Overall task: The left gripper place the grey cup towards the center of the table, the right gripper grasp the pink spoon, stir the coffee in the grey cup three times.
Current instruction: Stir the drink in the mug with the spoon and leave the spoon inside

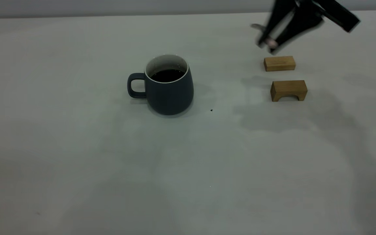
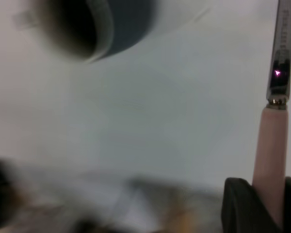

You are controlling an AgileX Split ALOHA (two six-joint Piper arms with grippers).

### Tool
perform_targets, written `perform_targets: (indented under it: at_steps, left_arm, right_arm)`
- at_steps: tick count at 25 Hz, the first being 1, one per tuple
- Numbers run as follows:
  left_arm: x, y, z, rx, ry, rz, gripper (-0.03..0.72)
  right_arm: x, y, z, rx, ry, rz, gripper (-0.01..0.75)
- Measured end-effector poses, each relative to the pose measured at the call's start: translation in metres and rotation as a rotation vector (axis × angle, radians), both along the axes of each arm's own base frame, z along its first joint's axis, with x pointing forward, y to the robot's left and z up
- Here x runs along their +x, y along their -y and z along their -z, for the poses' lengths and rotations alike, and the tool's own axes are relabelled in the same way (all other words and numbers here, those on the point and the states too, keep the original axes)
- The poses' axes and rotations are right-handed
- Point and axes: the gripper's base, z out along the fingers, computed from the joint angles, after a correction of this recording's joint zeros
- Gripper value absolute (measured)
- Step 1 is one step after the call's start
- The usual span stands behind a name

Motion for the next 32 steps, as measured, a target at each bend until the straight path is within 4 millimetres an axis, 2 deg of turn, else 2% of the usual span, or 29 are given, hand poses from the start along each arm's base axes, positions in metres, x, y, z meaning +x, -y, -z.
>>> perform_targets:
  at_steps: [3,7,10,16,20,26,32]
  left_arm:
    - [0.000,0.000,0.000,0.000,0.000,0.000,0.248]
    - [0.000,0.000,0.000,0.000,0.000,0.000,0.248]
    - [0.000,0.000,0.000,0.000,0.000,0.000,0.248]
    - [0.000,0.000,0.000,0.000,0.000,0.000,0.248]
    - [0.000,0.000,0.000,0.000,0.000,0.000,0.248]
    - [0.000,0.000,0.000,0.000,0.000,0.000,0.248]
    - [0.000,0.000,0.000,0.000,0.000,0.000,0.247]
  right_arm:
    - [0.000,-0.015,-0.018,0.224,-0.176,0.201,0.146]
    - [-0.001,-0.028,-0.033,0.409,-0.359,0.314,0.146]
    - [-0.001,-0.042,-0.039,0.486,-0.415,0.376,0.146]
    - [-0.003,-0.084,-0.044,0.576,-0.427,0.517,0.146]
    - [0.001,-0.092,-0.034,0.584,-0.439,0.582,0.146]
    - [0.010,-0.097,0.012,0.629,-0.584,0.657,0.146]
    - [0.011,-0.097,0.042,0.603,-0.635,0.698,0.146]
